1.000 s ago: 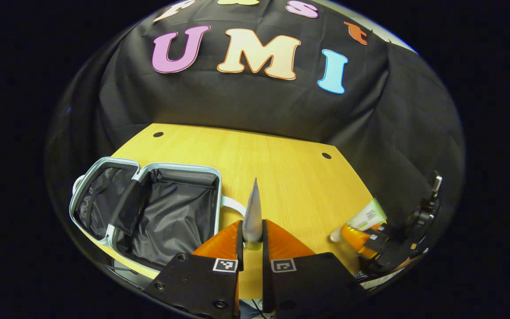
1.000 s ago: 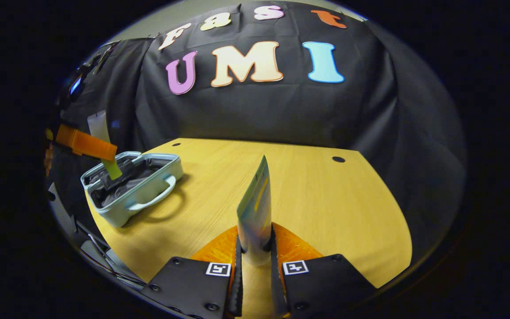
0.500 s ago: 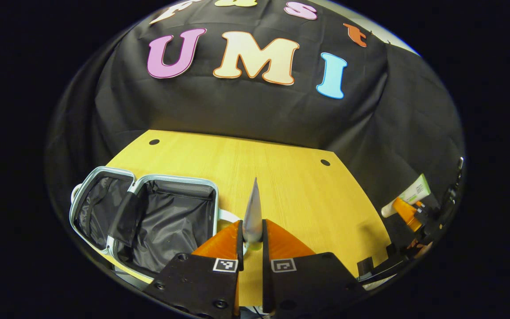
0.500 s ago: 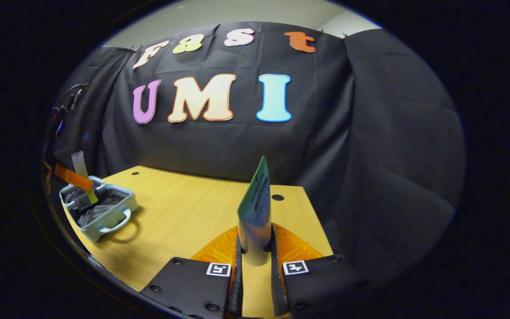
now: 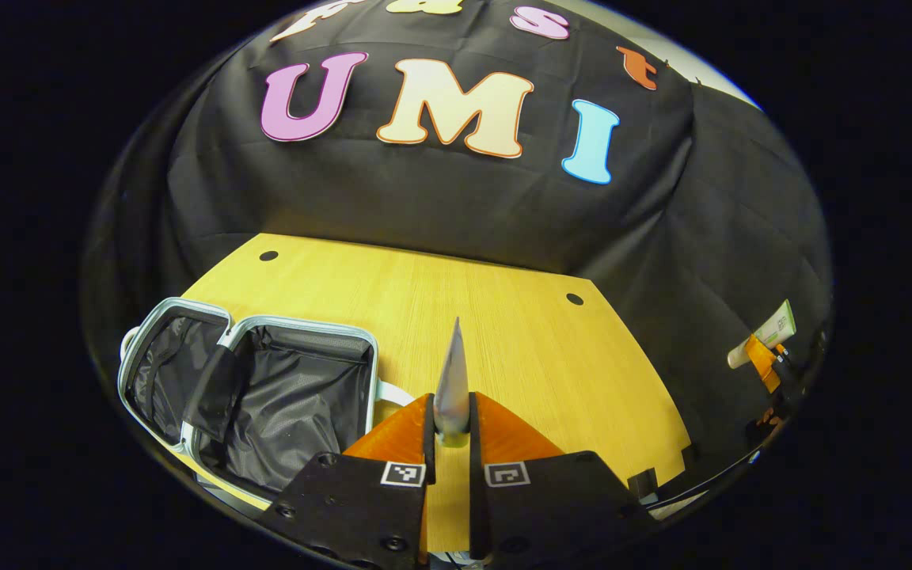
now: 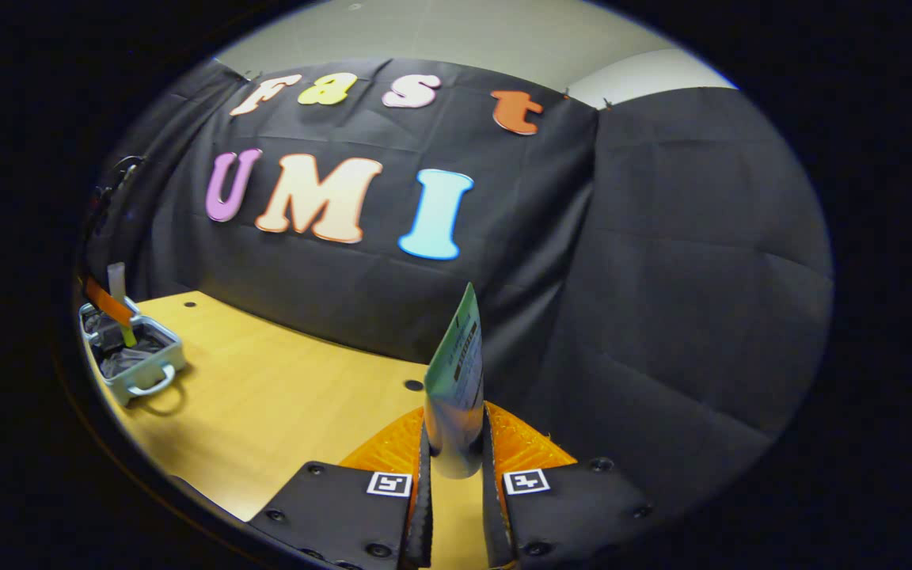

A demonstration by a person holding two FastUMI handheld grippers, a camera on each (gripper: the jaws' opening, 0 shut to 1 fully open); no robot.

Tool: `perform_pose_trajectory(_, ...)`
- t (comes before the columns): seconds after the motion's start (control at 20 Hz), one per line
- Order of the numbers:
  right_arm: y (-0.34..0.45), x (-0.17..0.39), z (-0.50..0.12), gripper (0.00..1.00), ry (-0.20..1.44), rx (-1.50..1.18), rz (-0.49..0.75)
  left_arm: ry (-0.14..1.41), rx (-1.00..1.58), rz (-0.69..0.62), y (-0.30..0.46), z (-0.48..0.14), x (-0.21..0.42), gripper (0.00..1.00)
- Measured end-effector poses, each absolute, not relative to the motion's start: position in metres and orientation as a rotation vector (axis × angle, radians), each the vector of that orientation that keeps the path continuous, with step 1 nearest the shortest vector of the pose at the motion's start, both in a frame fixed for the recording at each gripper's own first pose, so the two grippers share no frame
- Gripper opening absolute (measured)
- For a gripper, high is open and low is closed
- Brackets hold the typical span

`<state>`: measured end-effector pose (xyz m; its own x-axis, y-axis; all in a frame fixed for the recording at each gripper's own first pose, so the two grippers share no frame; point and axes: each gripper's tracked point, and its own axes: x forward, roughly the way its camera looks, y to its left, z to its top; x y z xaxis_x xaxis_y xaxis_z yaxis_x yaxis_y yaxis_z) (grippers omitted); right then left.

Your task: First open the suitcase, pack the skin care products into it, and then close the suitcase.

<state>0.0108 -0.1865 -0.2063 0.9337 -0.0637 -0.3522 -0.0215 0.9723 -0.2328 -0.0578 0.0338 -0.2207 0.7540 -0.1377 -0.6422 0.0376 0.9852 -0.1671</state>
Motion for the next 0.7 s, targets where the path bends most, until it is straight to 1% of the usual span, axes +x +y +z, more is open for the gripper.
perform_pose_trajectory(0.15,-0.231,-0.002,-0.209,0.28,0.411,-0.208,-0.107,0.704,-0.146,-0.085,0.039,-0.219,-0.057,0.13)
perform_pose_trajectory(0.3,-0.23,-0.019,-0.211,0.28,0.432,-0.2,-0.104,0.704,-0.158,-0.079,0.038,-0.219,-0.054,0.13)
perform_pose_trajectory(0.45,-0.193,-0.03,-0.205,0.28,0.422,-0.149,-0.054,0.693,-0.151,-0.1,0.033,-0.213,-0.05,0.13)
perform_pose_trajectory(0.6,-0.135,-0.034,-0.189,0.27,0.391,-0.101,0.035,0.688,-0.136,-0.123,0.034,-0.211,-0.051,0.13)
perform_pose_trajectory(0.7,-0.098,-0.031,-0.184,0.28,0.38,-0.072,0.086,0.691,-0.126,-0.131,0.042,-0.212,-0.053,0.13)
